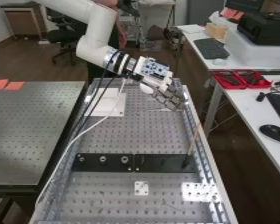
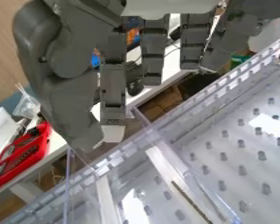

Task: Grab the drill bit and place it in the clear container

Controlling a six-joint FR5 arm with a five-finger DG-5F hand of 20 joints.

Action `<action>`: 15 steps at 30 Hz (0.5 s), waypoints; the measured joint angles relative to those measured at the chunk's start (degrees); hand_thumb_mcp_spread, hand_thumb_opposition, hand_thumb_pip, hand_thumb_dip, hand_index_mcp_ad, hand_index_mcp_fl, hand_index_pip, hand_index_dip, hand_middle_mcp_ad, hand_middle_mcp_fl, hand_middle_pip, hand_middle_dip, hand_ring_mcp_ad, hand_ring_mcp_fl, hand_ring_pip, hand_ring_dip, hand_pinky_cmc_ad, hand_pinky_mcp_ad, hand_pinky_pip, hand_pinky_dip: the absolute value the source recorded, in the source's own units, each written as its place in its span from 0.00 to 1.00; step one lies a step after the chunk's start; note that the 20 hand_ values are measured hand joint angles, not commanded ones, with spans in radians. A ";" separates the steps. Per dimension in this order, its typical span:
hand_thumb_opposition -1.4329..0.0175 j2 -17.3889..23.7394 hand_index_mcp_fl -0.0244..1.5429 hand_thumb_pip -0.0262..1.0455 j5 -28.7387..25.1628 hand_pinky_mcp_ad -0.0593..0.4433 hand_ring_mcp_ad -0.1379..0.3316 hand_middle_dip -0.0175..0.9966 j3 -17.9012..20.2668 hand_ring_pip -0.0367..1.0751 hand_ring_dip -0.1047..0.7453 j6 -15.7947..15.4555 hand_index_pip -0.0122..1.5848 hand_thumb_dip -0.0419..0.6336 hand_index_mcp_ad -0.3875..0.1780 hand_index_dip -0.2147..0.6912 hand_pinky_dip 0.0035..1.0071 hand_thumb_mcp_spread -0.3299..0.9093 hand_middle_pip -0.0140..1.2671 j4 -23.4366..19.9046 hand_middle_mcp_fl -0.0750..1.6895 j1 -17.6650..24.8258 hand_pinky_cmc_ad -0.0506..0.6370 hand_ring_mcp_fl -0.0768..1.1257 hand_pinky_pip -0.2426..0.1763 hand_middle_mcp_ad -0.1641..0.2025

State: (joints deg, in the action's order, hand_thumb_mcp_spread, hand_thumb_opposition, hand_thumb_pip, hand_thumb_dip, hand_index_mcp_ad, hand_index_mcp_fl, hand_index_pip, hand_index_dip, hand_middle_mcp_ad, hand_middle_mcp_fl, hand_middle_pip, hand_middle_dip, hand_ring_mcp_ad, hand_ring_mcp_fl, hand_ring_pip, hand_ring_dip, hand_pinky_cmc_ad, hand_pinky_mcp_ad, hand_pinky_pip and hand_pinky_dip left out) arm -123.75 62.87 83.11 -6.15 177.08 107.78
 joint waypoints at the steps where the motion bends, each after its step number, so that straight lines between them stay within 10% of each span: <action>1: 0.40 0.25 0.41 0.55 -0.07 0.45 0.70 0.29 0.32 0.13 0.32 -0.05 0.56 0.51 0.45 0.52 0.18 0.64 0.11 -0.20 0.17 -0.01 0.54 0.10 0.47 0.65; 8: 0.41 2.82 0.38 0.57 -0.69 0.45 0.69 0.29 2.40 0.13 0.32 -1.24 0.51 0.50 0.45 0.52 0.21 0.62 0.10 -1.90 0.17 -0.27 0.53 0.09 0.47 0.65; 15: 0.43 7.05 0.34 0.56 -1.93 0.44 0.71 0.29 5.68 0.12 0.32 -5.19 0.22 0.51 0.45 0.53 0.26 0.59 0.10 -5.92 0.16 -0.39 0.53 0.08 0.43 0.66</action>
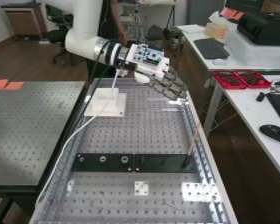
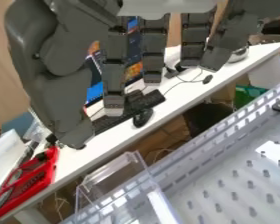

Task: Grab the drill bit and place it in the clear container

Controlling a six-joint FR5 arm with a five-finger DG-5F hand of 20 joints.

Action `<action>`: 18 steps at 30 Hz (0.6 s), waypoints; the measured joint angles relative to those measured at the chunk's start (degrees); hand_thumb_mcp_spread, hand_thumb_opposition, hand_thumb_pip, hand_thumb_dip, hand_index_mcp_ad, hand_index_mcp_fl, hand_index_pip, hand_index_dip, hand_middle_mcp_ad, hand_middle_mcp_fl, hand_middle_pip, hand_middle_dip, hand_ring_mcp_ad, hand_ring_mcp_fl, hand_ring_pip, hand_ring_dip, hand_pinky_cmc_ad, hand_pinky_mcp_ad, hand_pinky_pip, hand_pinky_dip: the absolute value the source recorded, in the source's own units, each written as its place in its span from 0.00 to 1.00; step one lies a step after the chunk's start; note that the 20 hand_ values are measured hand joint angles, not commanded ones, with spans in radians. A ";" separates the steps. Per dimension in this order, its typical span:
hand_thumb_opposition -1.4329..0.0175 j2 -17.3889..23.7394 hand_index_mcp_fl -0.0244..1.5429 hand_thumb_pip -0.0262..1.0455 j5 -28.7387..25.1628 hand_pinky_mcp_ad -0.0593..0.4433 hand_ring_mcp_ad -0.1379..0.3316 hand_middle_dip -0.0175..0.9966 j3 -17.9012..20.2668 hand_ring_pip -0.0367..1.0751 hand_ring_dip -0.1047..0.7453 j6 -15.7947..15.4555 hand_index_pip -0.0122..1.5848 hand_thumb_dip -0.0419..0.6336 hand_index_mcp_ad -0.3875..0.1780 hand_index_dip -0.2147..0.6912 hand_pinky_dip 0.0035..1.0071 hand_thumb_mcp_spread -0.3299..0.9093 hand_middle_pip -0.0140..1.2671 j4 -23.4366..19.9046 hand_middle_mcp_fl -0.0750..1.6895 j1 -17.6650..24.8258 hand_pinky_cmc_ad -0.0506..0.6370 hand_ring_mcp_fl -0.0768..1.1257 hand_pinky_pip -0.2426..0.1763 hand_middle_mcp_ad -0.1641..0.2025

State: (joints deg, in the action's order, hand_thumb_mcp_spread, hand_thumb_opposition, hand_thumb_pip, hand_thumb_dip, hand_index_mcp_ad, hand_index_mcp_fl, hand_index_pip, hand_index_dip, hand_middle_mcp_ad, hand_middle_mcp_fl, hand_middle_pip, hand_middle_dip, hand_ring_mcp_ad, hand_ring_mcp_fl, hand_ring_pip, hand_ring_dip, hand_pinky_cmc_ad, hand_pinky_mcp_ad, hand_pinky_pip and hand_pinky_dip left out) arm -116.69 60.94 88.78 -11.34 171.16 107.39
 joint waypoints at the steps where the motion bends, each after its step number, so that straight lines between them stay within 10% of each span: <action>1: 0.43 0.66 0.34 0.56 -0.24 0.44 0.72 0.29 0.54 0.12 0.32 -0.61 0.19 0.51 0.45 0.54 0.27 0.58 0.10 -0.70 0.16 0.01 0.53 0.08 0.43 0.66; 18: 0.50 10.71 0.23 0.43 -1.09 0.44 0.72 0.29 7.82 0.12 0.32 -11.37 0.04 0.37 0.45 0.67 0.37 0.51 0.10 -6.93 0.14 0.19 0.51 0.08 0.40 0.66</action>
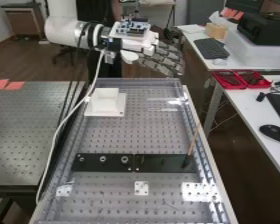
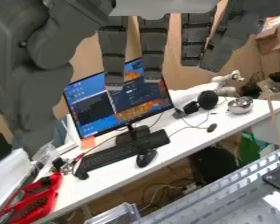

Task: Grab the drill bit and place it in the clear container

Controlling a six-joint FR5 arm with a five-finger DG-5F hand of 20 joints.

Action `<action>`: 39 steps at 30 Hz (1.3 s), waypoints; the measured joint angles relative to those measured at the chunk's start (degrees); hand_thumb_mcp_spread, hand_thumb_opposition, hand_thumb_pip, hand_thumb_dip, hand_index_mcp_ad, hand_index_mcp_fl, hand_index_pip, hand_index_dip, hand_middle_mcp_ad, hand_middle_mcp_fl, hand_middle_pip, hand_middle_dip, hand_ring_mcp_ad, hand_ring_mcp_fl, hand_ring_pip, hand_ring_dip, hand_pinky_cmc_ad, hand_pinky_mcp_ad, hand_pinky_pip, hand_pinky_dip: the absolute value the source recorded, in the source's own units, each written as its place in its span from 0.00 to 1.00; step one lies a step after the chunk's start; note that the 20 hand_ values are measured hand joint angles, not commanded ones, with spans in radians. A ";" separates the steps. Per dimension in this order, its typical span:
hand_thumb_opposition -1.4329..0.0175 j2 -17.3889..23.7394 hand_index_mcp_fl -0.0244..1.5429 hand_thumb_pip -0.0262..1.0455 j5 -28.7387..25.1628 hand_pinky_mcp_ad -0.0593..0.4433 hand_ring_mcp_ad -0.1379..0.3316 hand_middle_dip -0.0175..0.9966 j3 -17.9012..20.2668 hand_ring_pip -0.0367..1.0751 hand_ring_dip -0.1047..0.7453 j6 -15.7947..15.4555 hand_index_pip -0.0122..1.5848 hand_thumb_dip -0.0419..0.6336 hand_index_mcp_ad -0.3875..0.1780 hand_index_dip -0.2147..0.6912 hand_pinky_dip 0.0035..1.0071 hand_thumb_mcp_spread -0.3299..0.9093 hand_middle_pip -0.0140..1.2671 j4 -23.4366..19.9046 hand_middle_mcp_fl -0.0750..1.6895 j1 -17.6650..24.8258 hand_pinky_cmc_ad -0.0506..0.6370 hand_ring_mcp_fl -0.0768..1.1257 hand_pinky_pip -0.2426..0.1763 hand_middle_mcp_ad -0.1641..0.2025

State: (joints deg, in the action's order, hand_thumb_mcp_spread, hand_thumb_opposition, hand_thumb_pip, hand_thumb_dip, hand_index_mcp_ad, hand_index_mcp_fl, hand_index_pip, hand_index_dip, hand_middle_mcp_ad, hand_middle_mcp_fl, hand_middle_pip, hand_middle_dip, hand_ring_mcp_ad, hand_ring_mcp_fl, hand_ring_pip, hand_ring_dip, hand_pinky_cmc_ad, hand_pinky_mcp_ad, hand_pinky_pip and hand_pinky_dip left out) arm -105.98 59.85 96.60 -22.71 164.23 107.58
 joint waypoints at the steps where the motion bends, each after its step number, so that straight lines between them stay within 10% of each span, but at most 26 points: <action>1: 0.50 0.82 0.22 0.42 0.06 0.44 0.72 0.29 0.47 0.12 0.32 -0.90 0.04 0.36 0.45 0.67 0.37 0.50 0.10 0.15 0.14 -0.01 0.51 0.08 0.40 0.65; 13: 0.56 7.63 0.07 0.35 0.62 0.48 0.75 0.29 4.94 0.12 0.32 -6.77 0.04 0.10 0.50 0.67 0.39 0.38 0.10 0.58 0.09 -0.26 0.51 0.08 0.37 0.66; 39: 0.56 20.30 0.04 0.35 3.40 0.52 0.76 0.29 10.30 0.12 0.32 -11.77 0.05 0.08 0.50 0.65 0.27 0.38 0.11 5.59 0.08 -4.22 0.53 0.08 0.36 0.65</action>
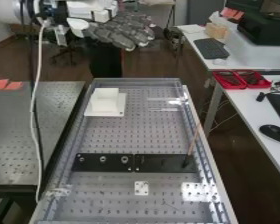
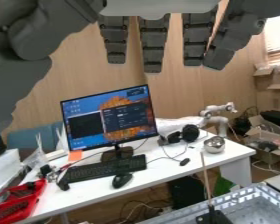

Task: Grab the drill bit and place it in the clear container

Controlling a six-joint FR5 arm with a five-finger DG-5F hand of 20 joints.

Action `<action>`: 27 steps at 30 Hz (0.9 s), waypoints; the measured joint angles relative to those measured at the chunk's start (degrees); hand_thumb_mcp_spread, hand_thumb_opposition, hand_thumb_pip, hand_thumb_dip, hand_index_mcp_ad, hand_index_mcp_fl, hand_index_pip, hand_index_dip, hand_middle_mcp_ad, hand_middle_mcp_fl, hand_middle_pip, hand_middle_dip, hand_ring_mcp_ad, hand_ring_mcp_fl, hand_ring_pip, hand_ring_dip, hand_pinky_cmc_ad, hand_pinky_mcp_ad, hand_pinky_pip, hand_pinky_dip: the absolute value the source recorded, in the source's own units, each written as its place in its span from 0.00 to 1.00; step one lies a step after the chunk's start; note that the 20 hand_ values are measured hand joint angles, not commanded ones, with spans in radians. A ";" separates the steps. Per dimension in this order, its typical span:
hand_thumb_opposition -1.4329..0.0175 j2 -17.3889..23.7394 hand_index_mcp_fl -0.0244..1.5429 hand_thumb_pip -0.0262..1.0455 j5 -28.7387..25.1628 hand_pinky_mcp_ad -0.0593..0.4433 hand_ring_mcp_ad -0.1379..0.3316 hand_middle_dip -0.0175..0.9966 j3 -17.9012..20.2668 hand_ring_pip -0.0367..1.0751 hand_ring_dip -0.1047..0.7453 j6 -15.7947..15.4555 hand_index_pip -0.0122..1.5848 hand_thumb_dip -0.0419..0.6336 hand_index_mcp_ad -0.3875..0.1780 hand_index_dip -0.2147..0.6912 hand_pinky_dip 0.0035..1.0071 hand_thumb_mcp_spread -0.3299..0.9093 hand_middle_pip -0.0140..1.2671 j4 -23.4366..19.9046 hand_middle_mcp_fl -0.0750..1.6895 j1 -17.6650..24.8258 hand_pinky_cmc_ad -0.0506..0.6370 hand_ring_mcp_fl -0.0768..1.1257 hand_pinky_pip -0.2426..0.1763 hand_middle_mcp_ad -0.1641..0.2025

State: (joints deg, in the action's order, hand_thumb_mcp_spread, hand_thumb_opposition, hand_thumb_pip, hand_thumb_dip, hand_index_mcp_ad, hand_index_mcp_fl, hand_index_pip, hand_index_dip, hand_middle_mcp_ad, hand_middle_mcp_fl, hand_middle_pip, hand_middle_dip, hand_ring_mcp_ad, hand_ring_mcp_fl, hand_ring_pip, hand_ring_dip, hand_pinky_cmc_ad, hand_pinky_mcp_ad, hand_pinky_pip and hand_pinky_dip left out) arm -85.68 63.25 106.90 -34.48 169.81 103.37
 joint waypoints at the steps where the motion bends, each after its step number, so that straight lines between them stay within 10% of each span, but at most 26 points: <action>1: 0.56 0.14 0.04 0.35 0.35 0.52 0.77 0.29 -0.06 0.12 0.32 -0.20 0.05 0.08 0.50 0.65 0.26 0.38 0.11 0.14 0.08 -0.52 0.55 0.08 0.36 0.65; 16: 0.56 1.90 0.04 0.35 9.85 0.52 0.78 0.29 0.04 0.12 0.32 -2.07 0.05 0.08 0.50 0.65 0.25 0.38 0.11 1.16 0.08 -9.11 0.55 0.08 0.36 0.66; 27: 0.56 1.33 0.04 0.35 6.52 0.52 0.79 0.29 0.26 0.12 0.32 -2.77 0.05 0.09 0.50 0.64 0.25 0.38 0.11 0.24 0.08 -8.61 0.55 0.08 0.36 0.66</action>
State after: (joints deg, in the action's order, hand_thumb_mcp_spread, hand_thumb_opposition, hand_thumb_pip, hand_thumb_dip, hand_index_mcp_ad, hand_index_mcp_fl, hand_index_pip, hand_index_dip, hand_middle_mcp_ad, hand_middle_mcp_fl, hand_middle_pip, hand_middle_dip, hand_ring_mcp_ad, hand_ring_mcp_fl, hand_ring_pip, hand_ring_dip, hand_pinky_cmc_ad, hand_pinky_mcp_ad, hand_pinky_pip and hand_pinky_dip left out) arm -84.35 69.77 107.16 -37.25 170.06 94.75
